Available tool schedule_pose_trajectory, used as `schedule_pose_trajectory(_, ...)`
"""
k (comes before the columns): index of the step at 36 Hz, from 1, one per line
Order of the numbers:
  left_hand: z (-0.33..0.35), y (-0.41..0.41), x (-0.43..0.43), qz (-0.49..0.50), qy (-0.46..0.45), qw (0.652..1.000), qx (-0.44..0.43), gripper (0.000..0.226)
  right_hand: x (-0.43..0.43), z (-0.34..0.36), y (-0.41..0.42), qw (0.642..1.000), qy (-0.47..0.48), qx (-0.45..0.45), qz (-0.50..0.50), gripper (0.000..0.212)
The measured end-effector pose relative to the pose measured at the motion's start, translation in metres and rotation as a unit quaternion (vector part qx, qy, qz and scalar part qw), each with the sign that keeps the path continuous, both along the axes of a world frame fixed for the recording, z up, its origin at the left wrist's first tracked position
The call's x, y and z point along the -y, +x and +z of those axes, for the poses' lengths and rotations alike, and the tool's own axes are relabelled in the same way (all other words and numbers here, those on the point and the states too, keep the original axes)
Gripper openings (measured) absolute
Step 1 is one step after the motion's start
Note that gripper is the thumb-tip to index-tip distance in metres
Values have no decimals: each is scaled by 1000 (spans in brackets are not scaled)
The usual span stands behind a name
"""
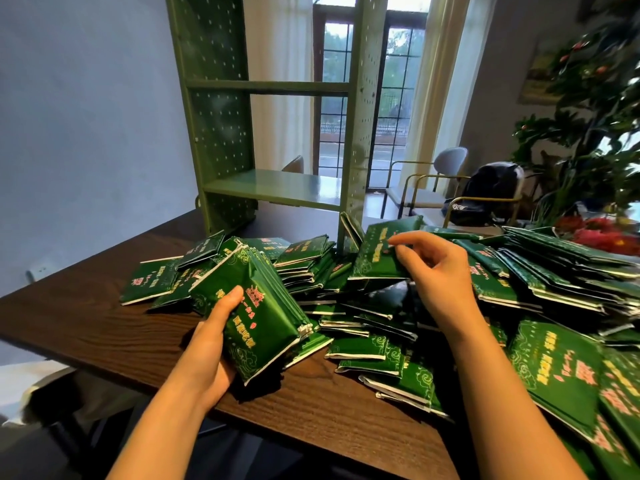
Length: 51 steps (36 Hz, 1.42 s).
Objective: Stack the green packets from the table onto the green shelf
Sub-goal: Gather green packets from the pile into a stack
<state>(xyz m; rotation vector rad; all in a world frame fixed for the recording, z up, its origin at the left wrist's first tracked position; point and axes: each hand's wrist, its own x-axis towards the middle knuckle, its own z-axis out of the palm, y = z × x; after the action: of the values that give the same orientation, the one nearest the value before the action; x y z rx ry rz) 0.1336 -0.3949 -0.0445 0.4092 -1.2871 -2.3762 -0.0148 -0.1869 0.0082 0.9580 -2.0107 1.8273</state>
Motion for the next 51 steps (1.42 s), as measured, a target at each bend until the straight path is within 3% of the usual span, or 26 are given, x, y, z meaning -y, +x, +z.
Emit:
schedule_pose_trajectory(9, 15, -13, -10, -19, -88, 994, 57, 46, 14, 5, 19, 965, -91, 115, 217, 11)
schedule_pose_trajectory(10, 15, -14, -10, -15, -90, 993, 70, 53, 17, 5, 22, 960, -88, 120, 239, 9)
schedule_pose_trajectory(13, 14, -16, -5, 17, -84, 989, 121, 118, 24, 3, 31, 943, -72, 129, 298, 13)
schedule_pose_trajectory(14, 7, -18, 0, 21, -80, 988, 127, 129, 27, 2, 33, 942, -63, 123, 306, 12)
schedule_pose_trajectory(16, -6, -29, 6, 11, -56, 991, 120, 117, 31, -1, 36, 951, -26, 94, 293, 13)
schedule_pose_trajectory(19, 15, -25, -18, 2, -29, 997, 68, 63, 37, -7, 40, 961, 71, 28, 265, 15)
schedule_pose_trajectory(20, 15, -25, -20, -6, -24, 998, 49, 56, 39, -9, 40, 963, 100, 9, 252, 14)
schedule_pose_trajectory(24, 18, -22, -26, 5, -27, 999, 21, 68, 41, -12, 43, 965, 145, -37, 215, 16)
schedule_pose_trajectory(30, 19, -13, -24, -24, -67, 996, 59, 69, 42, -11, 43, 959, 168, -65, 220, 18)
schedule_pose_trajectory(35, 23, -23, -11, -5, -65, 996, 59, 126, 44, -14, 44, 960, 170, -80, 209, 19)
schedule_pose_trajectory(39, 10, -14, -19, -17, -46, 998, 47, 76, 43, -14, 45, 963, 195, -102, 154, 29)
schedule_pose_trajectory(45, -3, -11, -26, 70, -75, 993, 62, 53, 29, -3, 41, 937, 254, -220, -93, 24)
schedule_pose_trajectory(48, -4, -7, -31, 76, -120, 988, 65, 54, 14, 4, 42, 911, 316, -192, -185, 26)
schedule_pose_trajectory(51, -4, -7, -32, 74, -138, 986, 54, 64, -2, 1, 43, 856, 431, -139, -249, 36)
